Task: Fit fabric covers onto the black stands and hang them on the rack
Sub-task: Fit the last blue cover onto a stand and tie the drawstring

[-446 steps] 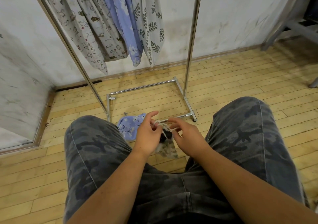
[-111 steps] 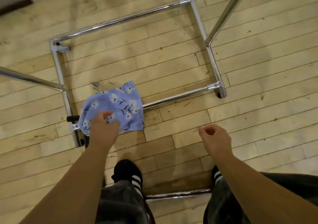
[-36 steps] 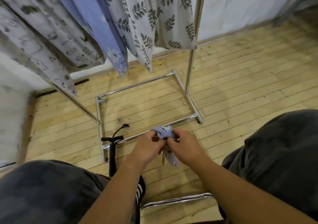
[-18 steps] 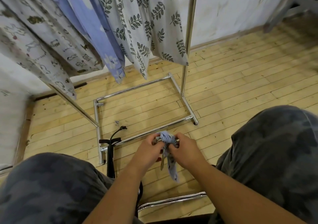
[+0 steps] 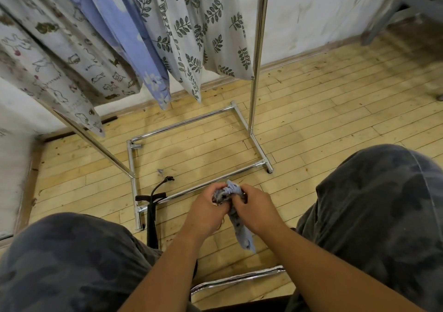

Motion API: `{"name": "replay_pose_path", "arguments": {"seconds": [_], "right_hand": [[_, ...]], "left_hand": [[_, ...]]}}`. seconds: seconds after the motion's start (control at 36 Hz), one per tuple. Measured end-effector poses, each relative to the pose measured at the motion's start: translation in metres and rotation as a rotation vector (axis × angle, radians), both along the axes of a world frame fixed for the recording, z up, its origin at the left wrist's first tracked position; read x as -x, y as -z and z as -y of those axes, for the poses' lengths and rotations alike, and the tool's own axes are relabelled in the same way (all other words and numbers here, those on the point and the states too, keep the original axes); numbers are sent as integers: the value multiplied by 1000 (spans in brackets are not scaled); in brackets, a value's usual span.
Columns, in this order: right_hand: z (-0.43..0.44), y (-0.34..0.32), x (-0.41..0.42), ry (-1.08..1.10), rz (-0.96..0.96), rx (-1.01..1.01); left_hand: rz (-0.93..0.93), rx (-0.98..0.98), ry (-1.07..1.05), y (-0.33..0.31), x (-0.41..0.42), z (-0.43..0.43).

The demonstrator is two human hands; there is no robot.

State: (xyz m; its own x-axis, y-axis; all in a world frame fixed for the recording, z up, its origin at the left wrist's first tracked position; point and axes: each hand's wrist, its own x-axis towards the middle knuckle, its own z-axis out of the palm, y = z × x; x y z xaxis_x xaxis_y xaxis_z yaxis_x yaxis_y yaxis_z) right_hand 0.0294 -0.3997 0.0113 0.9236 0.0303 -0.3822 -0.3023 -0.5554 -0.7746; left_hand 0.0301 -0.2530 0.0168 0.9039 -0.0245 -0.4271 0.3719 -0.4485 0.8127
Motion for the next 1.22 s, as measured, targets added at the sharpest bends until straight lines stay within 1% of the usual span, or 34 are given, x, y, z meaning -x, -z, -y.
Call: {"name": "replay_pose_path", "arguments": {"seconds": [0.22, 0.47, 0.58, 0.69, 0.78, 0.92, 1.06, 1.22], "right_hand": [[3, 3, -1, -19, 21, 49], [2, 5, 0, 32, 21, 5], [3, 1, 0, 38, 60, -40], [2, -2, 1, 57, 67, -95], [1, -4, 1, 60, 94, -102], [2, -4, 0, 4, 151, -16], [1, 4, -1, 3, 124, 41], [2, 5, -2, 59, 145, -15]], "left_hand": [[39, -31, 55, 6, -2, 0], [79, -74, 187, 6, 0, 3], [60, -33, 190, 6, -1, 3], [86, 58, 144, 0, 1, 7], [117, 6, 91, 1, 0, 6], [153, -98, -46, 7, -4, 0], [191, -199, -34, 18, -6, -4], [201, -291, -6, 19, -7, -10]]}}
